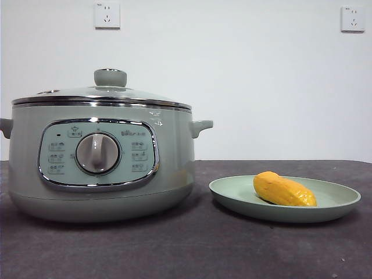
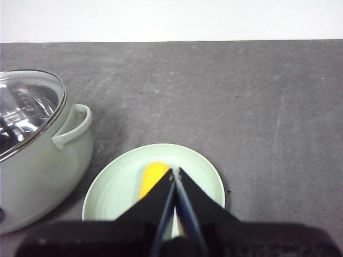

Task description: Take the corn out from the steamer,put the corn on the plate,close the lid

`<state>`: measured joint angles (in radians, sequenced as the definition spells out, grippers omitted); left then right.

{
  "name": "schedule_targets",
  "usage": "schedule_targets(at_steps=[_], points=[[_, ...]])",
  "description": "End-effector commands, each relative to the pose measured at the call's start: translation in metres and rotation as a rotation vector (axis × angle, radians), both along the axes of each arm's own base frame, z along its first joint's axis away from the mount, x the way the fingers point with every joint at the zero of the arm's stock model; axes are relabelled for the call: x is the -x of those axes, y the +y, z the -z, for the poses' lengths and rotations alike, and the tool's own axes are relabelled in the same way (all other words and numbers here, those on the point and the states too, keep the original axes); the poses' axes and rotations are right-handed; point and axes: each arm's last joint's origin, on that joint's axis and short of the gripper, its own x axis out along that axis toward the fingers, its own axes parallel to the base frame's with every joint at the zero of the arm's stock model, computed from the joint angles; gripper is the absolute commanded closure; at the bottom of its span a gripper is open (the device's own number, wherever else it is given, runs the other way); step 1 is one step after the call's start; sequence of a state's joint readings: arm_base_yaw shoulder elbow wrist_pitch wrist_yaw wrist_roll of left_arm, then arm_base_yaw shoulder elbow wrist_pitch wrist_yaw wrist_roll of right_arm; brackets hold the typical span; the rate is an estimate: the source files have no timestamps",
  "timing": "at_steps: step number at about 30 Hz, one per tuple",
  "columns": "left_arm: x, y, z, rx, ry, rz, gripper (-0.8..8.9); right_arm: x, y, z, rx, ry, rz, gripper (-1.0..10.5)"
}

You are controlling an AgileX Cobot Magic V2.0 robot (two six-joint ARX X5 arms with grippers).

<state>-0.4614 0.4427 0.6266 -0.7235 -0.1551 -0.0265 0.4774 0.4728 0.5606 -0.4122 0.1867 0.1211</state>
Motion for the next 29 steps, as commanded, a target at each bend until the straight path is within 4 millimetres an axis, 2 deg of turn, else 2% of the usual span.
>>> schedule_targets(at_steps=[1, 5, 12, 15, 18, 25, 29], points=[[0.0, 0.0, 0.001, 0.006, -0.002, -0.002, 8.17, 0.0, 0.0, 0.001, -0.012, 0.0, 0.006, 9.4], [0.002, 0.001, 0.0, -0.018, -0.023, 0.015, 8.17, 0.0, 0.0, 0.001, -0.012, 0.0, 0.005, 9.4], [0.015, 0.018, -0.023, 0.012, -0.342, -0.053, 8.17, 0.0, 0.0, 0.002, -0.006, 0.01, 0.007, 9.4], [0.012, 0.025, -0.023, 0.049, -0.479, -0.126, 8.17, 0.001, 0.0, 0.003, -0.002, 0.018, 0.005, 9.4], [0.004, 0.029, -0.006, 0.054, -0.513, -0.148, 8.17, 0.001, 0.0, 0.004, 0.003, 0.029, 0.005, 9.4], [-0.011, 0.036, 0.072, 0.061, -0.398, -0.176, 8.17, 0.001, -0.001, 0.006, 0.012, 0.046, 0.005, 9.4], [-0.012, 0.038, 0.101, 0.09, -0.381, -0.212, 8.17, 0.001, -0.001, 0.006, 0.012, 0.046, 0.005, 9.4]])
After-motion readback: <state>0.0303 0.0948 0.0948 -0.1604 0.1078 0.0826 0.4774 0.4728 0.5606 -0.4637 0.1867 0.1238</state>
